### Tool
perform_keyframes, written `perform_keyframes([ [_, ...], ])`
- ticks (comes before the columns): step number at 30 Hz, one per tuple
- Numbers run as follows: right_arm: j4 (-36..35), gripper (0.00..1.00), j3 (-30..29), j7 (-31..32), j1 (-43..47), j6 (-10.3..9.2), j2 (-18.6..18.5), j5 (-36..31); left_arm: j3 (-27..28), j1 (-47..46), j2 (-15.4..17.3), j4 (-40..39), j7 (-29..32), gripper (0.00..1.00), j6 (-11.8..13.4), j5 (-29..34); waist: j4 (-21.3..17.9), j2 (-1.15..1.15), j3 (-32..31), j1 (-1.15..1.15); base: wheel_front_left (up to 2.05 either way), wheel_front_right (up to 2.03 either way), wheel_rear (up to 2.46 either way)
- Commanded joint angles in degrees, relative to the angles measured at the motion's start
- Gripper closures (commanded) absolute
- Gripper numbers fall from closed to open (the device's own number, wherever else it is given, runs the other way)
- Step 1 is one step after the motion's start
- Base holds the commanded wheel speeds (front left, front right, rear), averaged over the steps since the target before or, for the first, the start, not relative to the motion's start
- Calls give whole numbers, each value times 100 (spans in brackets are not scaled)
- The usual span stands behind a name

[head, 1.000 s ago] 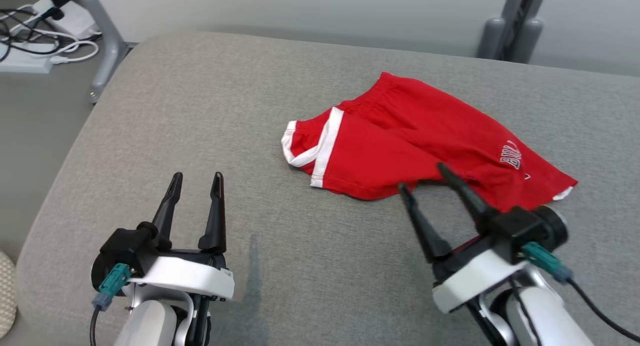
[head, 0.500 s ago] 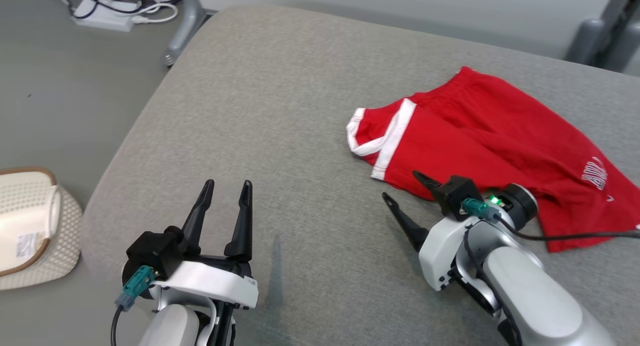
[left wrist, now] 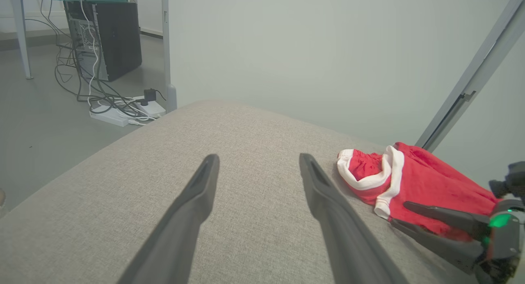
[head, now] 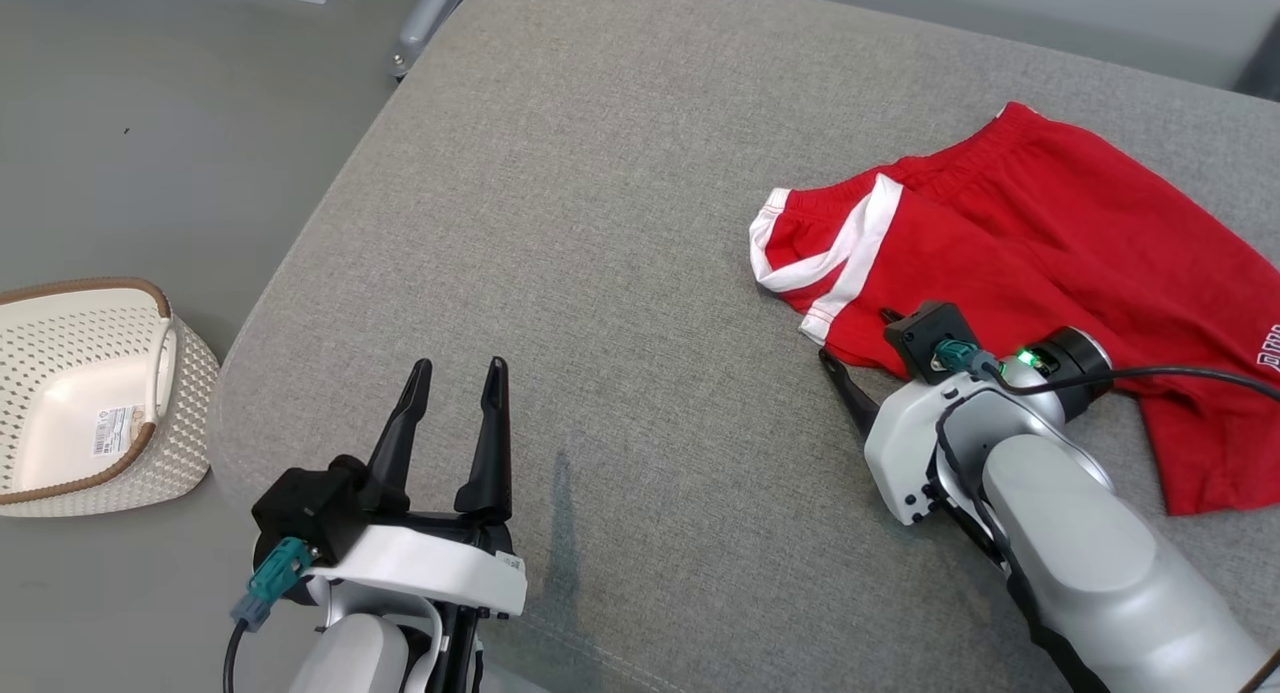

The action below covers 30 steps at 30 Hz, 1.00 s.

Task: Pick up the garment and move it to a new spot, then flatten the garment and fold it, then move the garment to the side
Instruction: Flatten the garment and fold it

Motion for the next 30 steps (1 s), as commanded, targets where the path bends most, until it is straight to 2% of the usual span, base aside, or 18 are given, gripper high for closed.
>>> perform_keyframes([
  [1, 127, 0, 1, -79, -112, -4, -5, -41, -10, 11, 21, -41, -26, 0, 45, -36, 8, 0, 27, 0, 0, 0, 0],
  [7, 645, 0, -38, -216, -288, -4, 74, 15, -51, -13, 21, -82, -27, 0, 86, -91, 22, 0, 80, 0, 0, 0, 0],
  [8, 713, 42, -43, -238, -304, -4, 90, 35, -53, -19, 21, -73, -27, 0, 90, -95, 22, 0, 80, 0, 0, 0, 0],
  [9, 774, 67, -39, -269, -323, -4, 102, 51, -56, -27, 21, -59, -27, 0, 91, -97, 21, 0, 79, 0, 0, 0, 0],
  [10, 833, 100, -42, -305, -343, -4, 117, 75, -64, -38, 21, -43, -26, 0, 88, -95, 20, 0, 75, 0, 0, 0, 0],
  [20, 993, 100, -284, -829, -180, -4, 239, 376, -126, -117, 22, 217, -27, 0, -46, 17, -87, 0, -266, 0, 0, 0, 0],
  [27, 477, 100, -82, -830, 123, -4, 312, 707, 82, -28, 23, 332, -26, 0, -124, 208, -611, 0, -569, 0, 0, 0, 0],
  [30, 101, 100, 24, -732, 284, -4, 209, 858, 177, -19, 21, 343, -27, 0, -165, 293, -854, 0, -645, 0, 0, 0, 0],
])
